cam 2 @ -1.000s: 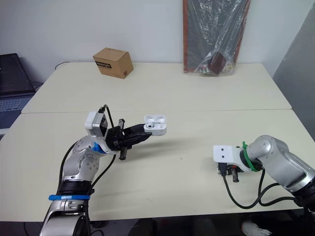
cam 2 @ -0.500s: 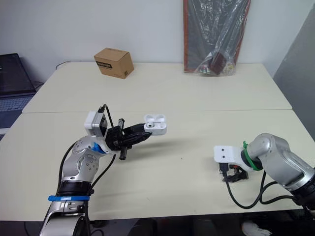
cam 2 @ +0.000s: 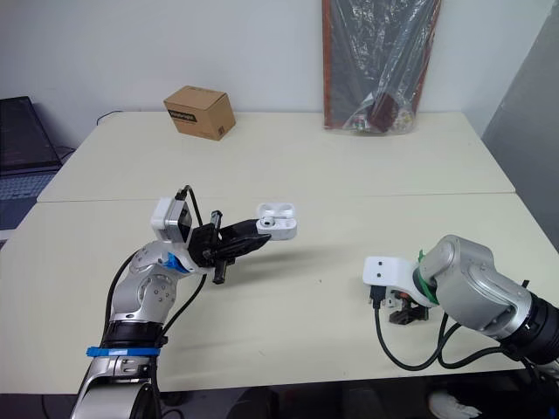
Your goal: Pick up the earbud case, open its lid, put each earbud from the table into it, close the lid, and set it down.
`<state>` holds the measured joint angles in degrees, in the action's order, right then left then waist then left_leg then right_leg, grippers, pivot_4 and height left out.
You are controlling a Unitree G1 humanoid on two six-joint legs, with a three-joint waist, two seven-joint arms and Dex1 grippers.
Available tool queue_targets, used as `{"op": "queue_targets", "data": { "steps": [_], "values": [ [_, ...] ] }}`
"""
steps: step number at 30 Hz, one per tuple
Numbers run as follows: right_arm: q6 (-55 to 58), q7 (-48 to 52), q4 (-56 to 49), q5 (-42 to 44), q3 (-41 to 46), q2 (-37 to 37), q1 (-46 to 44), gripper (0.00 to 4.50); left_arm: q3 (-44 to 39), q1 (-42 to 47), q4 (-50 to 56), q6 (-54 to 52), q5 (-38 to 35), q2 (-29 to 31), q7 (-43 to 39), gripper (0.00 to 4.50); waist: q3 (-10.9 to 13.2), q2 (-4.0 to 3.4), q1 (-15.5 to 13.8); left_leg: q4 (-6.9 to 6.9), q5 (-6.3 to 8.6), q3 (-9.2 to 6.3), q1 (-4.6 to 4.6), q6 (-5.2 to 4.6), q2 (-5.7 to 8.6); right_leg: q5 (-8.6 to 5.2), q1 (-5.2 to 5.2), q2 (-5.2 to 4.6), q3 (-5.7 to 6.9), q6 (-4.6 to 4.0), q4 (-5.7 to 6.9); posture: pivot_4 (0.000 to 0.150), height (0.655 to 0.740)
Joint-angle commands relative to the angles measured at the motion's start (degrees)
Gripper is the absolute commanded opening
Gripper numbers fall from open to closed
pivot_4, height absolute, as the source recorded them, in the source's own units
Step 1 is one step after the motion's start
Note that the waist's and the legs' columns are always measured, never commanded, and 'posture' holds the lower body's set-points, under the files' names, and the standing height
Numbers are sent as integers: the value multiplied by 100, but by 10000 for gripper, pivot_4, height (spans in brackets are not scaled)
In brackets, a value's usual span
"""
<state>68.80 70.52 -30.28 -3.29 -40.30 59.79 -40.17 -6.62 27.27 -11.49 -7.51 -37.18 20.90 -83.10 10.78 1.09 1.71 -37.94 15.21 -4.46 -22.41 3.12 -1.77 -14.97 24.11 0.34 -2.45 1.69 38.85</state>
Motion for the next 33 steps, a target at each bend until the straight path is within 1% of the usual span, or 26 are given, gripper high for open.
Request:
{"op": "queue_targets", "data": {
  "steps": [1,11,13,14,16,33],
  "values": [
    [226,-90,-195,27,-134,45,-229,31822,-10,33,168,0,-107,-23,23,7903,0,0,1,0,0,0,0,0,0,0,0,0,0,0,0,1500,7400],
    [542,-218,-256,182,-518,14,-583,31822,-4,12,173,6,-97,-41,51,7903,0,0,4,0,0,0,0,0,0,0,0,0,-1,0,1,1500,7400],
    [546,-228,-285,216,-564,29,-614,28182,-7,-5,184,4,-96,-41,56,7903,0,0,4,0,0,0,0,0,0,0,0,0,0,0,1,1500,7400],
    [555,-240,-298,239,-578,35,-625,25629,-5,-13,194,2,-96,-42,61,7903,0,0,5,0,0,0,0,0,0,0,0,0,0,0,1,1500,7400],
    [567,-258,-304,288,-637,35,-662,19122,-2,-27,206,2,-95,-44,68,7903,0,0,5,0,0,0,0,0,0,0,0,0,0,0,1,1500,7400],
    [572,-495,2,272,-1028,-97,-891,19122,1,-140,291,22,-101,-51,135,7903,0,0,10,-2,0,0,3,0,0,0,-1,0,0,0,3,1500,7400]
  ]
}}
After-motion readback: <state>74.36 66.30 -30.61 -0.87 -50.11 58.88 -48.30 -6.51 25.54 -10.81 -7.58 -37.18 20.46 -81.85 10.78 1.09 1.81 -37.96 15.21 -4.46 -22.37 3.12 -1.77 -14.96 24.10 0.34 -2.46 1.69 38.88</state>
